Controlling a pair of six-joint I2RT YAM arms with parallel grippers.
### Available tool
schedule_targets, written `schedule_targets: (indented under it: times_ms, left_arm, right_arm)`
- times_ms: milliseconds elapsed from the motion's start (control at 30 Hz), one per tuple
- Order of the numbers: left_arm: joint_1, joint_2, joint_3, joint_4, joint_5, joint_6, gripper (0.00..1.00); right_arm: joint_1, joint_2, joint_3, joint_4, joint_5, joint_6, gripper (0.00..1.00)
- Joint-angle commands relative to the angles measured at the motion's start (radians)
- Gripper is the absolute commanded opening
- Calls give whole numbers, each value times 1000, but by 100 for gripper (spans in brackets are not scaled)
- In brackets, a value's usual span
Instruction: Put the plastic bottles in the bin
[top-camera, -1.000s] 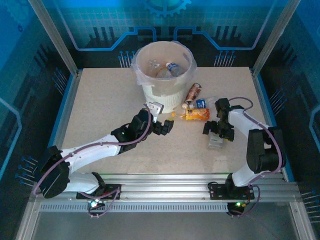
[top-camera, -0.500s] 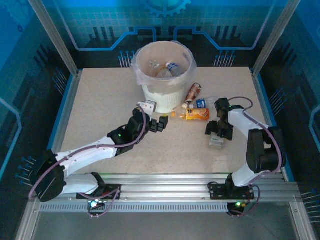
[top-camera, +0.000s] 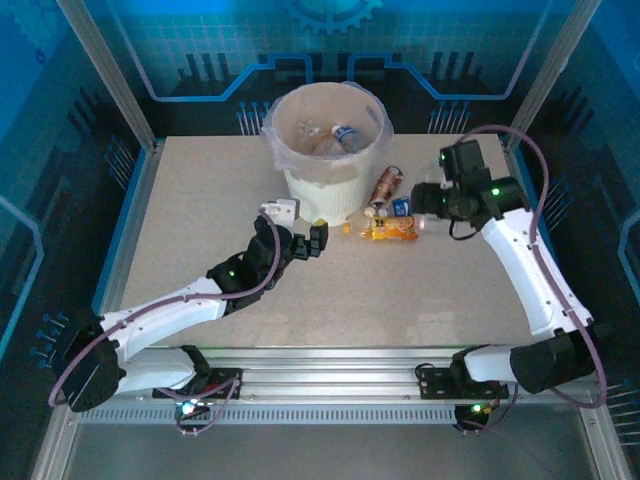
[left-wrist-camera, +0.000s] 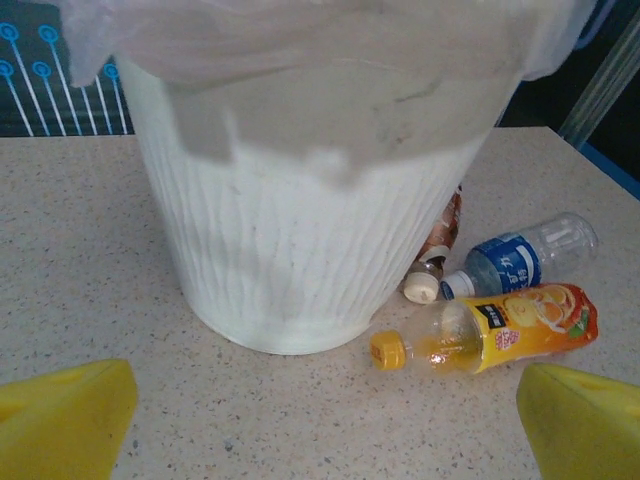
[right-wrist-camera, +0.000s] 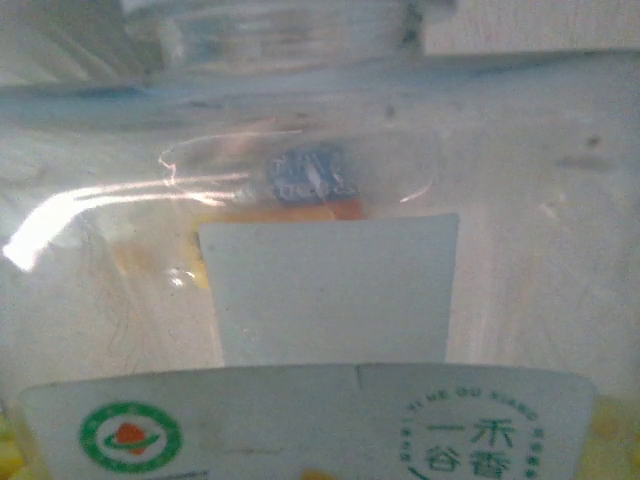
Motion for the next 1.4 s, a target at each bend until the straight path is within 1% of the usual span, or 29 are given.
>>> schedule_targets:
  times_ms: [0, 167, 267, 367, 500, 567, 633, 700, 867, 1000, 1167, 1367]
  left_arm:
    - [17, -49, -21, 1, -45, -66, 99]
    - [45, -89, -52, -3, -40, -129, 99]
    - [61, -108, -67, -19, -41, -161, 99]
    - [71, -127, -80, -32, -38, -183, 99]
    - [78, -141, -94, -44, -37, -197, 99]
    - [81, -144, -93, -56, -35, -200, 99]
    - [83, -147, -94, -65, -35, -204, 99]
    - [84, -149, -95, -72, -34, -207, 99]
    - [87, -157, -99, -81, -29, -213, 99]
    - [86, -157, -100, -86, -20, -219, 99]
    - [87, -157, -107, -81, -14, -240, 99]
    - [87, -158, -106, -78, -9, -240, 99]
  right_arm:
    - [67, 70, 203, -56, 85, -87, 65]
    - [140, 250, 528, -48, 117, -199, 65]
    - [181, 365, 694, -19, 155, -278, 65]
    - [200, 486, 849, 9, 170, -340, 66]
    - [206, 628, 1004, 64, 139, -395, 66]
    - [209, 702, 1096, 74, 101, -411, 66]
    - [215, 755, 1149, 94, 87, -432, 66]
    - [222, 791, 1173, 117, 85, -448, 66]
    - [231, 847, 1173, 185, 94, -491, 66]
    - [236, 887, 1179, 194, 125, -527, 68]
    - [241, 913, 1193, 177, 170, -577, 72]
    - [243, 925, 1192, 165, 174, -608, 80]
